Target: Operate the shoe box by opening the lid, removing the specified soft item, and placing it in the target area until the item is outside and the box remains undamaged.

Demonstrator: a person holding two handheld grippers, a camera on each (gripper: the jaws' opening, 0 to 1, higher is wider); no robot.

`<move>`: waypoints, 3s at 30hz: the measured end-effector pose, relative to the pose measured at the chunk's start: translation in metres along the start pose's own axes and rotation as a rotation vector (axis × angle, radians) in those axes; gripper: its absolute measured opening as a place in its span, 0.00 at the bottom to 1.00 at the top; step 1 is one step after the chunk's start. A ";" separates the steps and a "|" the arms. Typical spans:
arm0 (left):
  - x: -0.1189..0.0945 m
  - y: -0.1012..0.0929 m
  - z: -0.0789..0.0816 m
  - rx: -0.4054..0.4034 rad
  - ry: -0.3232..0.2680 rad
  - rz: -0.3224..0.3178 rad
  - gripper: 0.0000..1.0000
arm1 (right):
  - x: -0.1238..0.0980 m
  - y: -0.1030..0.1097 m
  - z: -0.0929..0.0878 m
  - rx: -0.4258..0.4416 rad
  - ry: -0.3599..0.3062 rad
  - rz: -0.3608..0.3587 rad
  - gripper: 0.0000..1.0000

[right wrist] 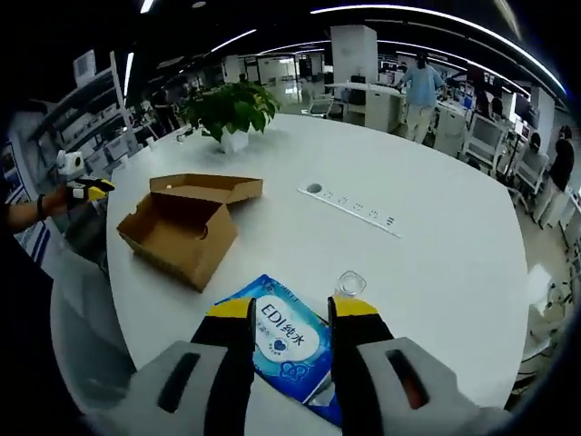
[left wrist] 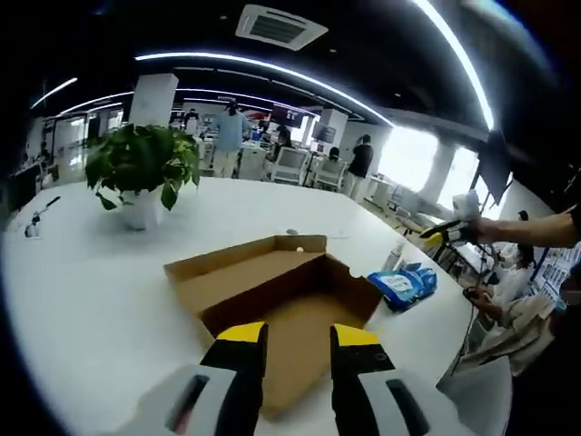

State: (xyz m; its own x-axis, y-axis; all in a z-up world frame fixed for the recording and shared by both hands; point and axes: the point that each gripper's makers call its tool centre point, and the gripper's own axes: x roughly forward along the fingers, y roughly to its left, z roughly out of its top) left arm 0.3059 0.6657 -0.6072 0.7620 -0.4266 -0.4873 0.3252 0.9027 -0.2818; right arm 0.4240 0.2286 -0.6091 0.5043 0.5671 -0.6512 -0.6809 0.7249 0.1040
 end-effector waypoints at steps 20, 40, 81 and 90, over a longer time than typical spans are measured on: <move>0.037 0.031 -0.074 -0.178 0.124 0.076 0.27 | -0.022 0.075 -0.101 0.179 -0.034 0.019 0.33; 0.045 0.037 -0.080 -0.116 0.184 0.086 0.25 | -0.034 0.087 -0.135 0.196 0.020 0.011 0.33; 0.046 0.015 -0.089 0.213 0.296 -0.153 0.20 | 0.045 0.101 -0.058 0.153 -0.054 0.098 0.33; 0.046 0.016 -0.090 0.190 0.288 -0.149 0.20 | 0.073 0.093 -0.023 0.168 -0.090 0.083 0.34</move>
State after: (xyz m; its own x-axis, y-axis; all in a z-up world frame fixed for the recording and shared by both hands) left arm 0.2957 0.6553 -0.7087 0.5187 -0.5283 -0.6722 0.5397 0.8121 -0.2219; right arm 0.3855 0.3286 -0.6642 0.5010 0.6548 -0.5659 -0.6277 0.7251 0.2832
